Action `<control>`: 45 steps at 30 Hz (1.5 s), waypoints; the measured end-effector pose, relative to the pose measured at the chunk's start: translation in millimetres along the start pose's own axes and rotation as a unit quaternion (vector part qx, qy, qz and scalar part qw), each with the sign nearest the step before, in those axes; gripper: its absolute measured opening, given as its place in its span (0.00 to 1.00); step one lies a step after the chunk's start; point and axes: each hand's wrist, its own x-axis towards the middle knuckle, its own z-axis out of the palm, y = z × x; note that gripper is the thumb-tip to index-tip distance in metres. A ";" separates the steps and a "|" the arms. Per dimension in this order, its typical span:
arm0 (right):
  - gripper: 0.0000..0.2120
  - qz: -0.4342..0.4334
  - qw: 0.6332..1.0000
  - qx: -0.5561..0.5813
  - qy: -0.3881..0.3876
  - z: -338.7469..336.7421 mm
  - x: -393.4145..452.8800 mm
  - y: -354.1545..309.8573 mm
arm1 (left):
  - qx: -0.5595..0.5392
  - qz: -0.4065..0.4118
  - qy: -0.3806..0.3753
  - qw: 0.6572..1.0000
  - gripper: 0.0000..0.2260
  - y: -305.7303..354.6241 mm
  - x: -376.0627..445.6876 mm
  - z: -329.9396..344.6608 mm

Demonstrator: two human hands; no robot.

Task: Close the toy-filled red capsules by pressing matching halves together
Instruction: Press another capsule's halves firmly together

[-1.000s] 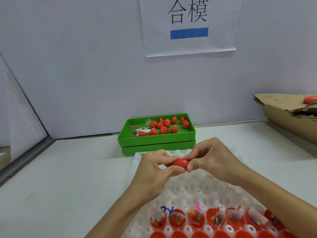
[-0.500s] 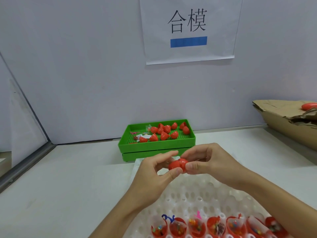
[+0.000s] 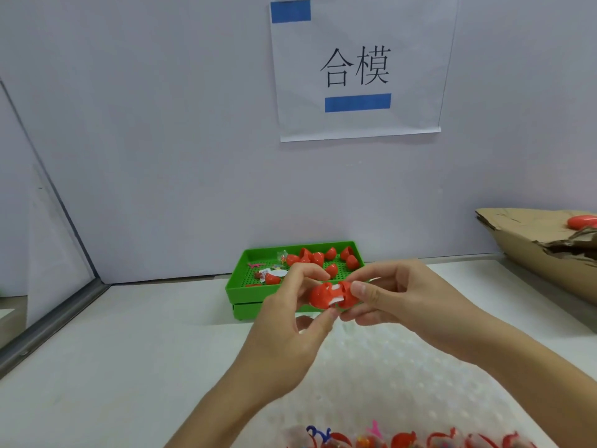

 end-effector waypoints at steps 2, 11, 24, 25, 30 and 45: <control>0.09 -0.005 1.000 0.000 0.010 1.5 -1.0 -3.8 | 0.009 0.014 -0.003 1.000 0.11 5.4 0.1 0.0; 0.10 -0.030 0.999 0.018 0.022 3.1 -1.8 -37.2 | 0.044 0.029 0.013 0.999 0.07 40.9 10.5 -17.3; 0.12 -0.054 0.997 0.040 0.033 5.3 -2.1 -49.7 | 0.110 0.061 0.075 0.989 0.04 59.6 16.8 -17.6; 0.12 -0.057 0.997 0.039 0.031 4.6 -2.6 -50.4 | 0.108 0.060 0.075 0.989 0.04 59.9 17.4 -17.3; 0.12 -0.068 0.997 0.014 0.025 3.7 -4.2 -54.1 | 0.121 0.061 0.069 0.988 0.06 62.0 19.2 -16.5; 0.12 -0.104 0.993 0.004 0.064 9.7 -5.8 -57.3 | 0.153 0.131 0.085 0.976 0.11 68.7 16.4 -16.7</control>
